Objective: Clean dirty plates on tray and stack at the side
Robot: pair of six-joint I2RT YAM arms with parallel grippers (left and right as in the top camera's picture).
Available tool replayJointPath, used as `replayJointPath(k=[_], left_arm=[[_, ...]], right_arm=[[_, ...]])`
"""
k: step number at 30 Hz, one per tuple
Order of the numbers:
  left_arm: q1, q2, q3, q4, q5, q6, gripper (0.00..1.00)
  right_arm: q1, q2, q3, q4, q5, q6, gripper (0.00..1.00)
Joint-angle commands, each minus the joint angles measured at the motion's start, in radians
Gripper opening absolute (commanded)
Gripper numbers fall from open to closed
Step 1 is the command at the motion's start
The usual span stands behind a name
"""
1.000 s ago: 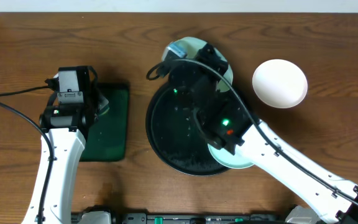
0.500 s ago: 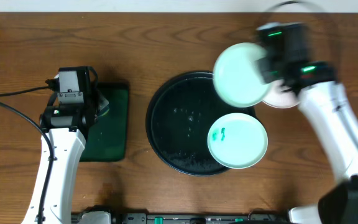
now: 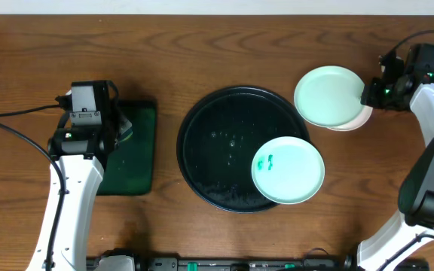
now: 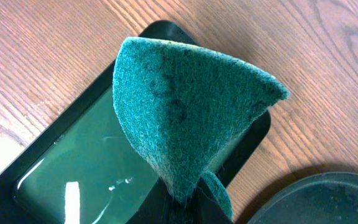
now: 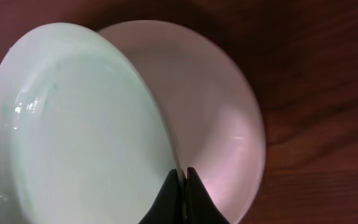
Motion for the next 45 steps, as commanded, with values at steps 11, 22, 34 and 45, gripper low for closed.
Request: replayJointPath(k=[11,22,34,45], left_arm=[[0.003,0.001,-0.002,-0.009,-0.008,0.011,0.07],[0.003,0.001,-0.002,-0.008,-0.008,0.011,0.08],[0.003,0.001,-0.002,-0.009,-0.008,0.011,0.07],[0.003,0.001,-0.002,-0.008,-0.008,0.010,0.08]], right_arm=[[-0.003,-0.007,0.003,-0.003,0.137,0.049,0.30],[0.108,-0.165,0.003,-0.368,-0.092,0.075,0.57],[0.468,-0.447,-0.235,-0.606,0.327,0.544,0.99],[0.497,-0.484,-0.532,-0.325,0.183,0.622,0.52]])
